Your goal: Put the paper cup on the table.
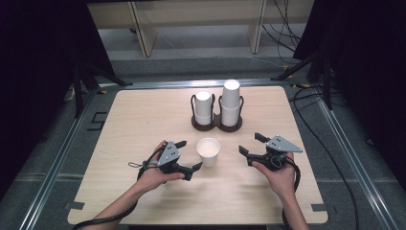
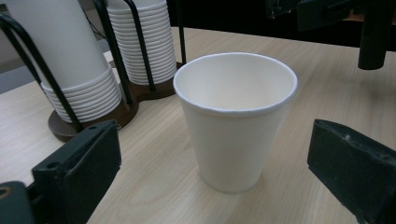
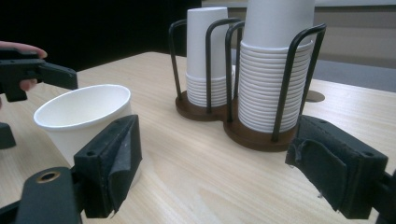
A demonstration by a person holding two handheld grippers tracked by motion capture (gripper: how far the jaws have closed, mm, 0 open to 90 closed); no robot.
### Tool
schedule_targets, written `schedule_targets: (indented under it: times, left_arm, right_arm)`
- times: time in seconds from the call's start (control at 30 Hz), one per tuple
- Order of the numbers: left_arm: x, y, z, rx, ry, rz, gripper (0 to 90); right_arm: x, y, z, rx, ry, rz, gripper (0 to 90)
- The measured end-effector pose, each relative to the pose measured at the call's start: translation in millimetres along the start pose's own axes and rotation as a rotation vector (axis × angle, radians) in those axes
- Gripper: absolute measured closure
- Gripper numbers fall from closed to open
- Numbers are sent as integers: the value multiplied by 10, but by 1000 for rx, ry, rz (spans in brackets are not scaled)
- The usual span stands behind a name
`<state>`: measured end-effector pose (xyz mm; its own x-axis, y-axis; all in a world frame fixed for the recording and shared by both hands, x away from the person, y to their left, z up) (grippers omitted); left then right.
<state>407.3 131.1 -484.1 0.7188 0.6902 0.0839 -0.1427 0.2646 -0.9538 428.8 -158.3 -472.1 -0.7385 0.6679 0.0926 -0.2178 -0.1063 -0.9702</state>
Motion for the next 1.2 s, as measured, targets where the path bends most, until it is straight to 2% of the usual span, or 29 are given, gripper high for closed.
schedule_targets:
  times: [0.1, 0.13, 0.2, 0.23, 0.33, 0.37, 0.4, 0.43, 0.47, 0.5, 0.53, 0.6, 0.67, 0.7, 0.77, 0.8, 0.83, 0.87, 0.9, 0.93, 1.03, 1.1, 1.13, 1.17, 1.2]
  left_arm:
    - [64, 15, 112, -9, -17, 8, 24]
    - [84, 14, 134, -21, -25, 6, 24]
    - [131, 28, 204, -24, -38, 6, 24]
    - [154, 37, 236, -30, -46, 10, 24]
    - [236, 73, 341, -33, -69, 17, 24]
    - [271, 84, 379, -31, -82, 19, 24]
    - [307, 88, 412, -40, -93, 32, 24]
    - [338, 90, 440, -44, -102, 38, 24]
    - [393, 98, 493, -56, -119, 39, 25]
    - [410, 104, 509, -57, -123, 38, 26]
    - [442, 126, 545, -59, -134, 48, 26]
    - [506, 176, 605, -43, -155, 32, 26]
    - [552, 220, 632, -62, -165, 46, 26]
    - [587, 265, 684, -33, -185, 49, 26]
    - [637, 323, 727, -35, -203, 56, 26]
    - [662, 348, 734, -52, -206, 60, 26]
    - [685, 376, 755, -51, -215, 58, 26]
    - [702, 422, 802, -28, -239, 62, 26]
    - [713, 441, 804, -45, -241, 63, 27]
    - [728, 479, 847, -31, -254, 72, 27]
    - [758, 524, 899, -51, -271, 95, 27]
    - [762, 541, 941, -38, -286, 99, 27]
    - [764, 544, 935, -63, -275, 99, 27]
    - [761, 555, 955, -53, -284, 103, 27]
    - [758, 566, 962, -49, -284, 103, 27]
  right_arm:
    - [9, 4, -7, -5, -7, -11, 164]
    - [27, 13, -12, -7, -6, -36, 164]
    - [18, 19, -18, 1, -29, -22, 164]
    - [7, 22, -8, 4, -6, -12, 164]
    - [8, 33, 5, 24, -3, -16, 164]
    - [11, 33, -4, 9, -5, -20, 164]
    - [-12, 33, -12, 5, -3, 6, 164]
    - [12, 42, -7, 19, -10, -25, 164]
    - [10, 43, -5, 18, -9, -24, 164]
    - [7, 41, -20, -4, -18, -17, 164]
    - [6, 43, -19, -3, -17, -16, 164]
    - [-2, 49, -17, 6, -7, -9, 164]
    - [10, 55, -16, 14, -10, -26, 164]
    - [11, 56, -16, 14, -10, -25, 165]
    - [6, 58, -24, 7, -7, -18, 165]
    - [4, 60, -24, 4, -5, -19, 164]
    - [31, 69, -31, 6, -23, -54, 164]
    - [1, 67, -24, 11, -9, -16, 165]
    - [11, 70, -30, 2, -17, -27, 164]
    - [6, 72, -30, 2, -19, -22, 164]
    - [3, 82, -14, 19, -7, -22, 164]
    - [0, 82, -25, 5, -14, -16, 164]
    - [2, 83, -21, 9, -10, -21, 164]
    - [8, 92, -17, 21, -10, -26, 164]
    - [10, 95, -30, 8, -17, -23, 163]
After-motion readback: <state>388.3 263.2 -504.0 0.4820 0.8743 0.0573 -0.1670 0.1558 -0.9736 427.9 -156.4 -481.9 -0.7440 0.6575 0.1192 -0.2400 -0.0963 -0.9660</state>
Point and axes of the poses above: each handheld gripper's, and its own axes: z roughly backward along the jaws, y roughly out of its underside, x roughly to its left, the point moved 5 cm from there along -z, roughly forward along the jaws, and after that the axes turned 7 degrees about -y, right-handed, at the moved point
